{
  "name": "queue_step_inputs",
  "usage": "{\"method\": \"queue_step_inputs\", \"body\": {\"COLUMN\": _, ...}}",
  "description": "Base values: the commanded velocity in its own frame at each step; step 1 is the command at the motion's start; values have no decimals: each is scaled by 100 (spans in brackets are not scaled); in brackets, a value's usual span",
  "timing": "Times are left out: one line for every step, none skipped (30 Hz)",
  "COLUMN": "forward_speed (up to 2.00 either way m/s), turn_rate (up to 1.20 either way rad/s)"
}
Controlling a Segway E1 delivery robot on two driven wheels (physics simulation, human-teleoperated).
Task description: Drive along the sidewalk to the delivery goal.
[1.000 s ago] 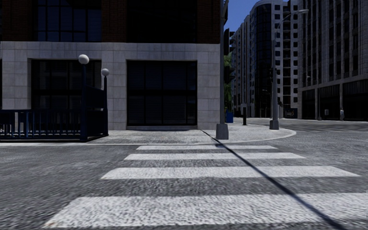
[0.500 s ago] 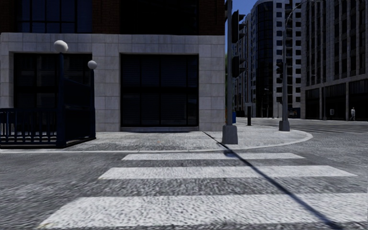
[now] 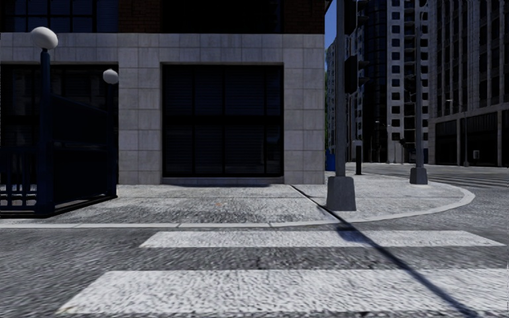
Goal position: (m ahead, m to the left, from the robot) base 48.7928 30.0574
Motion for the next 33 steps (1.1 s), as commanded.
{"method": "queue_step_inputs", "body": {"forward_speed": 180, "turn_rate": 0}}
{"method": "queue_step_inputs", "body": {"forward_speed": 175, "turn_rate": 0}}
{"method": "queue_step_inputs", "body": {"forward_speed": 174, "turn_rate": 0}}
{"method": "queue_step_inputs", "body": {"forward_speed": 174, "turn_rate": 0}}
{"method": "queue_step_inputs", "body": {"forward_speed": 174, "turn_rate": 0}}
{"method": "queue_step_inputs", "body": {"forward_speed": 174, "turn_rate": 0}}
{"method": "queue_step_inputs", "body": {"forward_speed": 173, "turn_rate": 0}}
{"method": "queue_step_inputs", "body": {"forward_speed": 173, "turn_rate": 0}}
{"method": "queue_step_inputs", "body": {"forward_speed": 173, "turn_rate": 0}}
{"method": "queue_step_inputs", "body": {"forward_speed": 173, "turn_rate": 0}}
{"method": "queue_step_inputs", "body": {"forward_speed": 173, "turn_rate": 0}}
{"method": "queue_step_inputs", "body": {"forward_speed": 173, "turn_rate": 0}}
{"method": "queue_step_inputs", "body": {"forward_speed": 173, "turn_rate": 0}}
{"method": "queue_step_inputs", "body": {"forward_speed": 173, "turn_rate": 0}}
{"method": "queue_step_inputs", "body": {"forward_speed": 173, "turn_rate": 0}}
{"method": "queue_step_inputs", "body": {"forward_speed": 173, "turn_rate": 0}}
{"method": "queue_step_inputs", "body": {"forward_speed": 173, "turn_rate": 0}}
{"method": "queue_step_inputs", "body": {"forward_speed": 173, "turn_rate": 0}}
{"method": "queue_step_inputs", "body": {"forward_speed": 173, "turn_rate": 0}}
{"method": "queue_step_inputs", "body": {"forward_speed": 173, "turn_rate": 0}}
{"method": "queue_step_inputs", "body": {"forward_speed": 173, "turn_rate": 0}}
{"method": "queue_step_inputs", "body": {"forward_speed": 173, "turn_rate": 0}}
{"method": "queue_step_inputs", "body": {"forward_speed": 173, "turn_rate": 0}}
{"method": "queue_step_inputs", "body": {"forward_speed": 173, "turn_rate": 0}}
{"method": "queue_step_inputs", "body": {"forward_speed": 173, "turn_rate": 0}}
{"method": "queue_step_inputs", "body": {"forward_speed": 173, "turn_rate": 0}}
{"method": "queue_step_inputs", "body": {"forward_speed": 173, "turn_rate": 0}}
{"method": "queue_step_inputs", "body": {"forward_speed": 173, "turn_rate": 0}}
{"method": "queue_step_inputs", "body": {"forward_speed": 173, "turn_rate": 0}}
{"method": "queue_step_inputs", "body": {"forward_speed": 173, "turn_rate": 0}}
{"method": "queue_step_inputs", "body": {"forward_speed": 173, "turn_rate": 0}}
{"method": "queue_step_inputs", "body": {"forward_speed": 173, "turn_rate": 0}}
{"method": "queue_step_inputs", "body": {"forward_speed": 173, "turn_rate": 0}}
